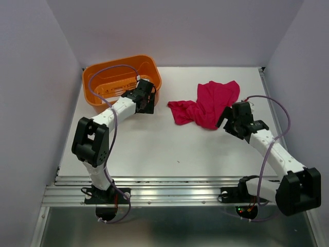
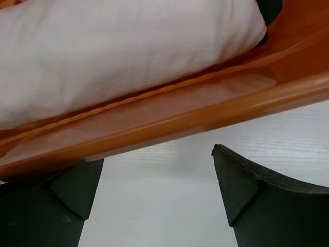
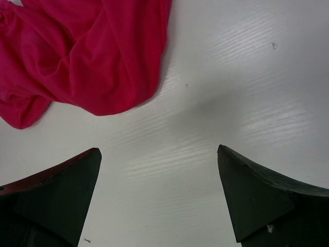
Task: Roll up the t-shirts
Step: Move the bin to the corner of the board.
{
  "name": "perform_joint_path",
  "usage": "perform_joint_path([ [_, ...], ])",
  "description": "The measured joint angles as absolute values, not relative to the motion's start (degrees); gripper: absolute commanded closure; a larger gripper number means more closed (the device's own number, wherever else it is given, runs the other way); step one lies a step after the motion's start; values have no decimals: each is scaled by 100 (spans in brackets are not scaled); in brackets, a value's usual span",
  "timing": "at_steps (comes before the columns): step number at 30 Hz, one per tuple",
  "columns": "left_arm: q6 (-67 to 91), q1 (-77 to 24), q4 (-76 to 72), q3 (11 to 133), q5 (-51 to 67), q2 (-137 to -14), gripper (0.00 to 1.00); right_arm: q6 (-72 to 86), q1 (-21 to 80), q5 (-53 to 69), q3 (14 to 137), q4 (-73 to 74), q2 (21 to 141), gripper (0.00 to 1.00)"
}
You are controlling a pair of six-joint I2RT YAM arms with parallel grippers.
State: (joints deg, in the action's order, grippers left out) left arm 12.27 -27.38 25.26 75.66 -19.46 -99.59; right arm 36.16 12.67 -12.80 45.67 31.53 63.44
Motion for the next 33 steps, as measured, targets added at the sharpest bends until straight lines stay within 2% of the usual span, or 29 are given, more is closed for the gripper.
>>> perform_joint_path([
  [2,1201,-2661,2506,7749,-2018,-10127,1,3573,1267,-1074,4657,2939,6823,2],
  [5,1181,-2596,2543,7970,-2112,-10328,1,3559,1267,-819,4851,2565,7570,11],
  [8,1157,-2545,2550,8138,-2165,-10501,1,3586,1267,-663,5098,2209,8267,27],
  [9,1146,-2526,2550,8167,-2178,-10538,1,3607,1267,-622,5183,2097,8490,35],
  [11,1138,-2462,2567,8226,-2220,-10593,1,3667,1267,-556,5282,1933,8785,44],
  [14,1129,-2351,2615,8305,-2279,-10643,1,3736,1267,-523,5415,1686,9253,50],
  [16,1122,-2259,2659,8390,-2316,-10696,1,3776,1267,-502,5483,1557,9456,62],
  [17,1109,-2196,2665,8453,-2344,-10735,1,3782,1267,-493,5516,1531,9524,72],
  [20,1094,-2078,2716,8602,-2403,-10807,1,3795,1267,-449,5629,1463,9629,89],
  [21,1092,-2045,2742,8656,-2421,-10831,1,3780,1267,-421,5660,1450,9629,99],
  [27,1033,-1809,2858,9218,-2556,-11080,1,3618,1267,-145,5754,1391,9262,99],
  [33,1004,-1710,3063,9738,-2541,-11275,1,3632,1402,200,5575,1385,7907,99],
])
